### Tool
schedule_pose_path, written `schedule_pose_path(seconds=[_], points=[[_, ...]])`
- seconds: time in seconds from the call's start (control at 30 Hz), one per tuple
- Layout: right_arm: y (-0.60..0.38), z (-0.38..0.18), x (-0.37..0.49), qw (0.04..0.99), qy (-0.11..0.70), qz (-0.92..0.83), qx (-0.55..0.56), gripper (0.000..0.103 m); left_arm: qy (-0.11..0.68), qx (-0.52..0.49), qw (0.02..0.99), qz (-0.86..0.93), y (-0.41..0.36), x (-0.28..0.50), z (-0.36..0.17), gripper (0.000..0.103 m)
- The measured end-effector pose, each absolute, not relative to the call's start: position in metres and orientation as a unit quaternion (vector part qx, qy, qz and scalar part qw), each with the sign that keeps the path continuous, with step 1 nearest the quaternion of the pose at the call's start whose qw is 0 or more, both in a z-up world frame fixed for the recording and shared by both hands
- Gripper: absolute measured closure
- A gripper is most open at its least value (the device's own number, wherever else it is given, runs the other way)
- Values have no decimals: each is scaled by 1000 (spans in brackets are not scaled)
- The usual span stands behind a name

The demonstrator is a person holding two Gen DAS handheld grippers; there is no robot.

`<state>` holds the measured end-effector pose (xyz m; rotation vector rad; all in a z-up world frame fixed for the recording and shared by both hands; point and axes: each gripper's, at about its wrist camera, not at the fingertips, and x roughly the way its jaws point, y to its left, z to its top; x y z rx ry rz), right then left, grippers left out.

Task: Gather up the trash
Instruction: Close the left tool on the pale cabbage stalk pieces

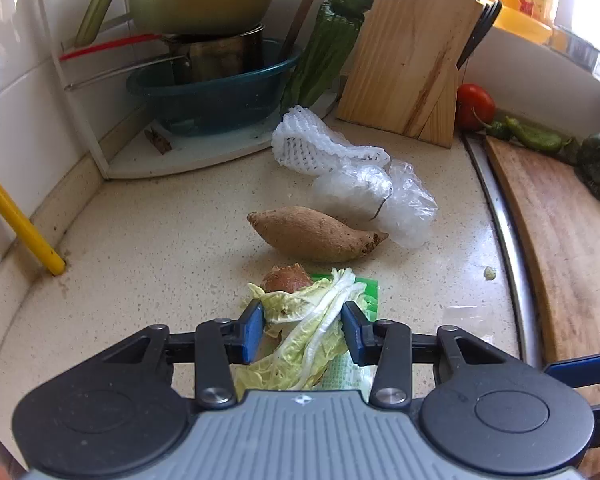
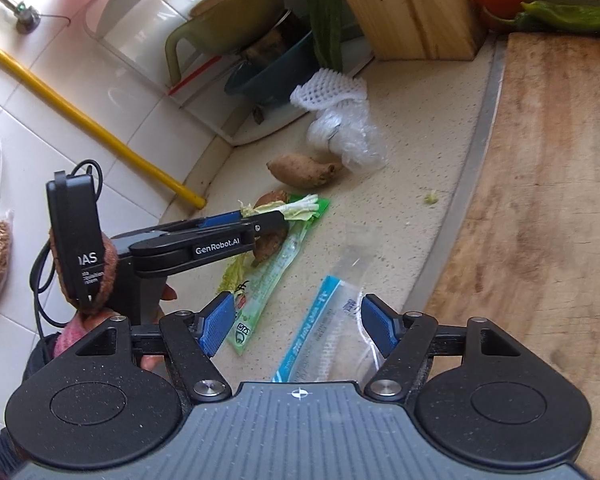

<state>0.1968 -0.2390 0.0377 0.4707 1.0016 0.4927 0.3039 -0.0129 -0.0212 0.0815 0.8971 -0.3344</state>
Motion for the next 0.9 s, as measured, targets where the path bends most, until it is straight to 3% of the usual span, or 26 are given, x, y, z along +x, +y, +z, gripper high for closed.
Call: schedule_pose_path(seconds=[0.23,0.9], points=[[-223,29,201,815,494,218,209,27,429,43,884,-182,1,302,-13,71],[-180,13,210,832,515,172,117,24,433,-20,877,-209,58,315,-12,73]])
